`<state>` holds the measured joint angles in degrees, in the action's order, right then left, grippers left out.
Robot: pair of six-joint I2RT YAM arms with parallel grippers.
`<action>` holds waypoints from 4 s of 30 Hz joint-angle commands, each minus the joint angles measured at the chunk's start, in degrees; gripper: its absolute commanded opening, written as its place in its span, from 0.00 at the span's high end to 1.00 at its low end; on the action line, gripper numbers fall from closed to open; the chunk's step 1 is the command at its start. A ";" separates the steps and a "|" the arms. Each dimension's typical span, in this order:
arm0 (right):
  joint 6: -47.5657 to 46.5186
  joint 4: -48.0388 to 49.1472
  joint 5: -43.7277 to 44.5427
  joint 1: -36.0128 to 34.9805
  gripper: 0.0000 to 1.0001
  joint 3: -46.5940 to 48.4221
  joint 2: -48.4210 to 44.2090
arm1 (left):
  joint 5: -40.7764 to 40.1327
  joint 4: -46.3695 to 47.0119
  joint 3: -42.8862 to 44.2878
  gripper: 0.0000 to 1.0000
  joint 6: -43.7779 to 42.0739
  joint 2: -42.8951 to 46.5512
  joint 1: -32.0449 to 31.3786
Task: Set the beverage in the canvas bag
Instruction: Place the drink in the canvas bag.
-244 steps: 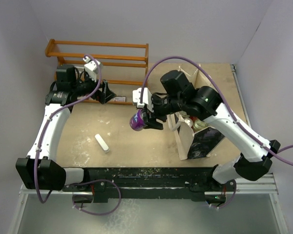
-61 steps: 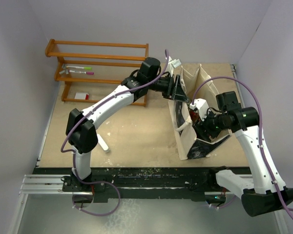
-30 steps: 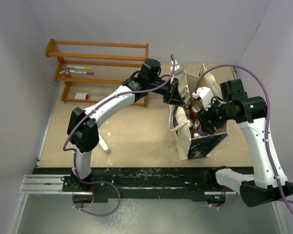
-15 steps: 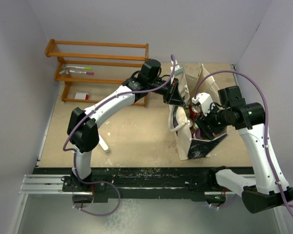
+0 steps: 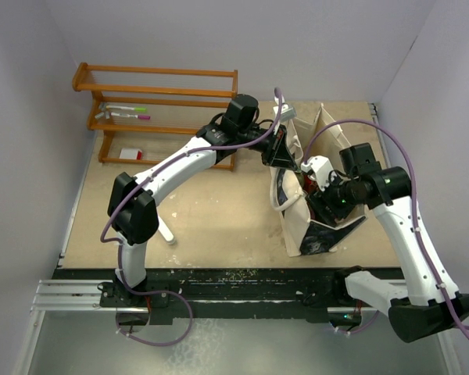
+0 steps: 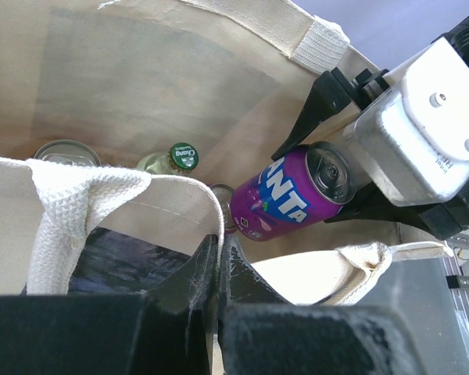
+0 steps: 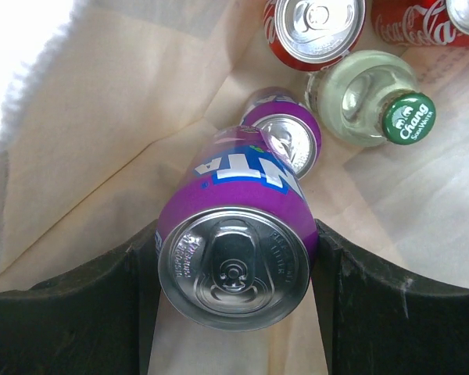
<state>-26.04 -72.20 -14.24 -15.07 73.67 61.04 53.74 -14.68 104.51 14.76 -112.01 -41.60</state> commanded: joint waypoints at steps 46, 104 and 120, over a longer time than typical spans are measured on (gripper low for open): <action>-0.73 -3.82 12.21 1.01 1.00 -9.01 -2.74 | -4.08 0.18 2.91 1.00 -1.28 1.00 2.69; 2.74 10.41 9.63 3.29 1.00 9.09 -1.79 | -2.54 -1.37 -0.38 1.00 -3.38 4.87 2.75; 1.17 23.78 6.45 3.29 1.00 7.60 1.76 | -1.40 -14.02 4.54 1.00 -7.35 1.43 2.60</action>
<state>-24.10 -56.14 -5.48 -11.92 81.91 64.53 51.40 -24.18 106.37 9.21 -109.75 -39.40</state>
